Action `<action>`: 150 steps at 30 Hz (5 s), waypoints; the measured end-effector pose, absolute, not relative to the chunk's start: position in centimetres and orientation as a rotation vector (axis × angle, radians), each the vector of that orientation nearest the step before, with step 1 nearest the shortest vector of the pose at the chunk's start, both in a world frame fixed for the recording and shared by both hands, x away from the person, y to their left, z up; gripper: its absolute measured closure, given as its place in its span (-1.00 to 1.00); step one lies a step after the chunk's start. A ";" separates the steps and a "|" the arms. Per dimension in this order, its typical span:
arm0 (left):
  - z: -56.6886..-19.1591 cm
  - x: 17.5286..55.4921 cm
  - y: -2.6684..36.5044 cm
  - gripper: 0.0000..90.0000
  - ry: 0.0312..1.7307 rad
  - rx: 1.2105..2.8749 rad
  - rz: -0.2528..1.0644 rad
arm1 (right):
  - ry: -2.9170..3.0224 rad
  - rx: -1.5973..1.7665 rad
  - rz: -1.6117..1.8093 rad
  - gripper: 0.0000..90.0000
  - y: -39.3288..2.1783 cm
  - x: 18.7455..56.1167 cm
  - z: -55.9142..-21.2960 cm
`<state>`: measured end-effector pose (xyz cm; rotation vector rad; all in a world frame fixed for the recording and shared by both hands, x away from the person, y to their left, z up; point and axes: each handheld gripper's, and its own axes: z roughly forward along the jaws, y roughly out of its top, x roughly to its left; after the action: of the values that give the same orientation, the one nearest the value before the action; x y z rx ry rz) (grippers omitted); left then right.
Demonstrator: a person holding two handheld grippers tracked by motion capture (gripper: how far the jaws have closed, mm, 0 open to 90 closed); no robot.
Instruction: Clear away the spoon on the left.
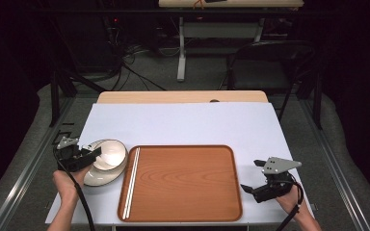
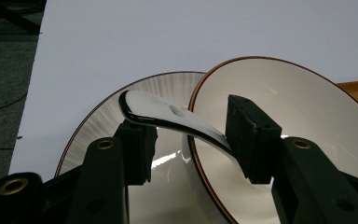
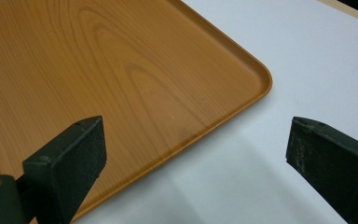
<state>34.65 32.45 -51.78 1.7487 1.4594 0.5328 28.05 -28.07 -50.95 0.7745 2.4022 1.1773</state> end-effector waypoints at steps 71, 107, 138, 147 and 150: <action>-45.5 30.8 29.1 0.89 1.089 1.682 0.567 | 2.372 0.779 1.210 -1.00 -28.4 27.9 -50.8; -45.8 30.2 22.5 0.89 0.843 1.923 0.293 | 2.377 0.782 1.189 -1.00 -28.5 27.5 -50.8; -49.2 31.1 20.7 0.89 0.833 2.138 0.060 | 2.387 0.765 1.187 -1.00 -28.1 27.7 -50.7; -49.8 31.9 20.3 0.84 0.878 2.148 0.114 | 2.386 0.780 1.179 -1.00 -28.3 27.5 -50.8; -50.1 32.1 20.2 0.82 0.916 2.131 0.120 | 2.386 0.785 1.180 -0.99 -28.3 27.5 -50.8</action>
<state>32.11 20.17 -50.11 2.1311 0.9156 0.1203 27.48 -28.33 -50.78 0.7845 2.3861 1.1799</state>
